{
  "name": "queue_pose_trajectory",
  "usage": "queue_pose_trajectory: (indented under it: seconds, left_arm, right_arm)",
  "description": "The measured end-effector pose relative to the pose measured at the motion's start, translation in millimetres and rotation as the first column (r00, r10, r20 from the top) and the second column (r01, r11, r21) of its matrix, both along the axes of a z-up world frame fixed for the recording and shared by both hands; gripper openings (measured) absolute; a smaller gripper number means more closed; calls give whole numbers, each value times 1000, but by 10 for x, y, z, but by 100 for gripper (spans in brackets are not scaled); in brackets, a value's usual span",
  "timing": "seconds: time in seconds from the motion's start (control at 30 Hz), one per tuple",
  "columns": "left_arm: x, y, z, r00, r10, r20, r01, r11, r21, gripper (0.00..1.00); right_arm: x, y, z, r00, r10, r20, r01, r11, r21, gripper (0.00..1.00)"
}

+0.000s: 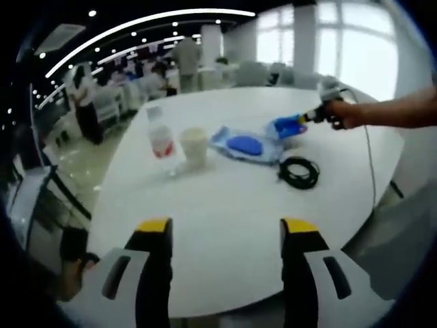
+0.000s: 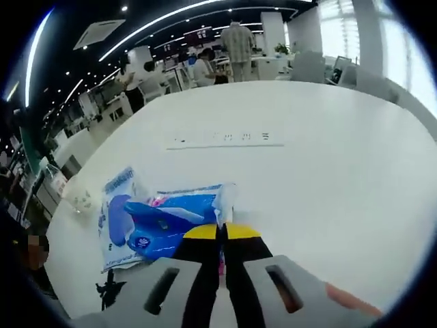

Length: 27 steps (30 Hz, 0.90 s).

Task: Arrange the tabletop items into an orderly group along one side of the table until the central work area is clear of visible clutter.

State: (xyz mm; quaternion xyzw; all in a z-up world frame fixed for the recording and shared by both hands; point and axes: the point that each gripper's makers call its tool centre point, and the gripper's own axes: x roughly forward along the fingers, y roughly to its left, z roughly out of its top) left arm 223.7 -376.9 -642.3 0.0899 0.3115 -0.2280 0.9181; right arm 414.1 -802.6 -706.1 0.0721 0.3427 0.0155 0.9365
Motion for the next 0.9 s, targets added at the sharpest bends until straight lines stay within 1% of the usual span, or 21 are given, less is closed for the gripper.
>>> queue_pose_trajectory:
  seconds: [0.17,0.33,0.37,0.5,0.63,0.9]
  left_arm:
    - [5,19,18,1000,7,3,-7,1000,0,60]
    - [6,31,33,1000,15,2,-15,1000,-5,60]
    - [5,31,32,1000,15,1,-15,1000,-3,60]
    - [-5,20,22,1000,7,-5,-7,1000,7,60]
    - [-7,18,20,1000,5,-7,-5,1000,13,60]
    - [11,42,5,1000,14,-11,-14,1000,22,60]
  right_arm:
    - [-57,-206,62,1000,-29,3,29,1000,-8,0]
    - [-90,-386,81,999,-35,-2,35,999,-24,0]
    - [-71,-442,65,999,-38,-3,38,999,-25,0]
    - [-67,-541,-16,999,-42,-18,42,999,-26,0]
    - [-98,-576,-76,999,-39,-34,38,999,-37,0]
    - [-79,-616,-222,998,-24,-55,22,999,-44,0]
